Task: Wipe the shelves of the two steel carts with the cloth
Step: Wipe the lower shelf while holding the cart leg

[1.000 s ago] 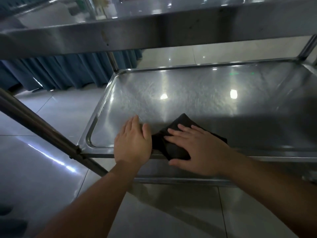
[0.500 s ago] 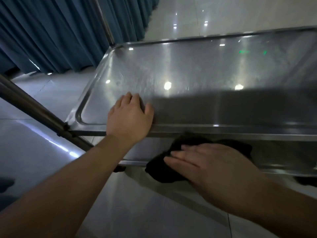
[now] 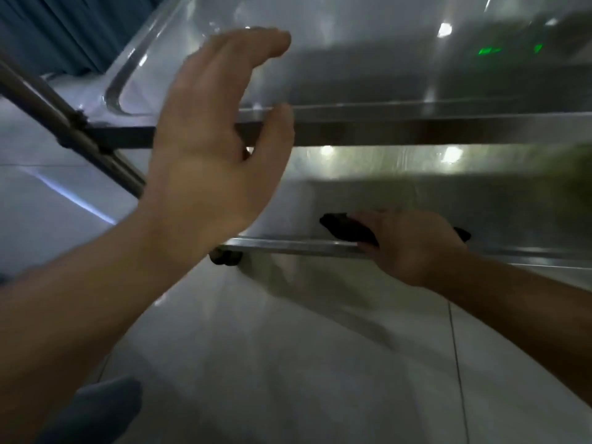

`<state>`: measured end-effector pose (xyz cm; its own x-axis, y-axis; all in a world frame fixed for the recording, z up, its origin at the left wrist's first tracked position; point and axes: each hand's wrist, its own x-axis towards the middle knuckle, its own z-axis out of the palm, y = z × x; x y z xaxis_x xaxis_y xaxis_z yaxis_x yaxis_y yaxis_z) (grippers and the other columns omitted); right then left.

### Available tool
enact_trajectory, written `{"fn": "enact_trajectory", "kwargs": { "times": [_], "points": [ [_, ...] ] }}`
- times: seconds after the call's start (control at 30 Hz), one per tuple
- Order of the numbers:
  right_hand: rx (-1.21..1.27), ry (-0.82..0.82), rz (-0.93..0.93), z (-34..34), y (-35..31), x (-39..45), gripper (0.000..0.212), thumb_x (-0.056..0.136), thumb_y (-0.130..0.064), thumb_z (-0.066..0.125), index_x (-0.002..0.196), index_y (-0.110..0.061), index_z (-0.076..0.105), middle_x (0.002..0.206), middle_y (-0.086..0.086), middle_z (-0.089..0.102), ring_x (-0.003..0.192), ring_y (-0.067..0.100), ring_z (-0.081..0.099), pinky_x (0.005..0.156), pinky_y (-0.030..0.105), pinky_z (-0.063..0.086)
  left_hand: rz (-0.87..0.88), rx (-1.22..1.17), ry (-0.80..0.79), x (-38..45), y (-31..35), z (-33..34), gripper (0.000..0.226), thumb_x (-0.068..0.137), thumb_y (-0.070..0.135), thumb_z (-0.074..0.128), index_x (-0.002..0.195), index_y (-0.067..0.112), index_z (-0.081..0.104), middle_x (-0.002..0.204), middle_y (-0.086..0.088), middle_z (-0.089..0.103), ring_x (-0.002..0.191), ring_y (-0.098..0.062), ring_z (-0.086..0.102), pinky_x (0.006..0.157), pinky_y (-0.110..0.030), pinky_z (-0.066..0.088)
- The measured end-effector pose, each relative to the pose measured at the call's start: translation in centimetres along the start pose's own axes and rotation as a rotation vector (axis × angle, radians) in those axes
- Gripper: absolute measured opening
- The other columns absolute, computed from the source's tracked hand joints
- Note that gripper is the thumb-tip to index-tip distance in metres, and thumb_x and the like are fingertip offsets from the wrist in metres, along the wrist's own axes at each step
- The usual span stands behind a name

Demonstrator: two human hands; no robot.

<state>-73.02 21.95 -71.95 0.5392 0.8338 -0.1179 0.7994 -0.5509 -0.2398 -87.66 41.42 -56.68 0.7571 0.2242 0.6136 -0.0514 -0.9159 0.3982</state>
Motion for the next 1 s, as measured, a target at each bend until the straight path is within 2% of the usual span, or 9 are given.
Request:
{"fn": "enact_trajectory", "kwargs": {
  "times": [0.07, 0.17, 0.3, 0.37, 0.47, 0.67, 0.83, 0.9, 1.0],
  "points": [
    [-0.024, 0.022, 0.011, 0.1, 0.0, 0.6, 0.040, 0.101, -0.048, 0.054, 0.140, -0.045, 0.046, 0.112, -0.008, 0.069, 0.079, 0.015, 0.060, 0.061, 0.035, 0.046, 0.186, -0.005, 0.020, -2.6, -0.9, 0.0, 0.040, 0.098, 0.013, 0.056, 0.137, 0.003, 0.058, 0.140, -0.011, 0.058, 0.135, -0.025, 0.053, 0.114, -0.045, 0.041],
    [0.008, 0.032, 0.021, 0.2, -0.4, 1.5, 0.034, 0.101, -0.042, 0.055, 0.135, -0.041, 0.054, 0.109, -0.006, 0.070, 0.083, 0.018, 0.066, 0.065, 0.037, 0.054, 0.227, 0.049, -0.094, -7.6, -3.2, 1.1, 0.042, 0.093, 0.016, 0.060, 0.135, 0.013, 0.061, 0.136, 0.002, 0.059, 0.132, -0.013, 0.052, 0.114, -0.037, 0.036],
    [0.063, 0.051, -0.005, 1.0, -1.7, 3.4, 0.024, 0.099, -0.044, 0.057, 0.122, -0.037, 0.062, 0.095, -0.005, 0.070, 0.076, 0.020, 0.064, 0.069, 0.042, 0.059, -0.031, 0.122, -0.340, -13.0, -7.8, 3.6, 0.036, 0.097, 0.021, 0.061, 0.132, 0.019, 0.068, 0.131, 0.003, 0.068, 0.120, -0.010, 0.059, 0.111, -0.033, 0.041],
    [0.049, 0.076, -0.051, 1.8, -2.4, 4.7, 0.022, 0.097, -0.045, 0.058, 0.115, -0.035, 0.064, 0.090, -0.005, 0.070, 0.073, 0.020, 0.064, 0.068, 0.041, 0.058, -0.117, 0.119, -0.374, -14.7, -10.3, 4.5, 0.026, 0.100, 0.016, 0.063, 0.124, 0.023, 0.071, 0.117, 0.010, 0.070, 0.104, 0.001, 0.059, 0.095, -0.029, 0.051],
    [0.039, 0.097, -0.088, 2.5, -3.2, 7.3, 0.025, 0.092, -0.046, 0.058, 0.113, -0.032, 0.065, 0.086, -0.003, 0.069, 0.072, 0.021, 0.064, 0.068, 0.041, 0.058, -0.512, 0.061, -0.397, -16.9, -13.5, 5.1, 0.023, 0.103, 0.022, 0.063, 0.113, 0.043, 0.067, 0.100, 0.025, 0.066, 0.095, 0.011, 0.059, 0.076, -0.017, 0.048],
    [0.098, 0.100, -0.074, 3.2, -4.7, 12.8, 0.018, 0.094, -0.040, 0.061, 0.107, -0.028, 0.065, 0.080, -0.003, 0.065, 0.072, 0.023, 0.063, 0.061, 0.035, 0.049, -0.953, -0.007, -0.448, -18.6, -18.3, 3.8, 0.016, 0.100, 0.045, 0.060, 0.087, 0.042, 0.070, 0.084, 0.012, 0.074, 0.079, -0.010, 0.068, 0.063, -0.026, 0.049],
    [0.143, 0.297, 0.015, 4.8, -7.5, 16.2, 0.038, 0.098, -0.040, 0.062, 0.131, -0.022, 0.060, 0.093, 0.003, 0.065, 0.076, 0.023, 0.056, 0.059, 0.028, 0.040, -1.103, -0.082, -0.150, -17.3, -20.0, 4.5, 0.035, 0.089, 0.058, 0.073, 0.100, 0.030, 0.056, 0.092, -0.002, 0.064, 0.076, -0.014, 0.060, 0.059, -0.028, 0.046],
    [0.245, 0.265, 0.006, 6.2, -9.7, 16.7, 0.044, 0.099, -0.041, 0.062, 0.138, -0.025, 0.055, 0.115, 0.005, 0.069, 0.096, 0.028, 0.065, 0.080, 0.040, 0.054, -1.036, -0.197, 0.036, -15.6, -19.9, 5.1, 0.031, 0.084, 0.054, 0.076, 0.101, 0.038, 0.055, 0.096, 0.006, 0.064, 0.081, -0.003, 0.063, 0.065, -0.021, 0.047],
    [0.248, 0.018, -0.122, 9.7, -12.6, 15.7, 0.048, 0.102, -0.051, 0.051, 0.147, -0.036, 0.049, 0.148, 0.003, 0.057, 0.137, 0.030, 0.051, 0.112, 0.043, 0.041, -0.987, -0.374, 0.284, -13.4, -20.4, 5.5, 0.023, 0.086, 0.042, 0.077, 0.101, 0.033, 0.062, 0.086, 0.017, 0.067, 0.079, 0.004, 0.065, 0.076, -0.024, 0.053]
  ]
}}
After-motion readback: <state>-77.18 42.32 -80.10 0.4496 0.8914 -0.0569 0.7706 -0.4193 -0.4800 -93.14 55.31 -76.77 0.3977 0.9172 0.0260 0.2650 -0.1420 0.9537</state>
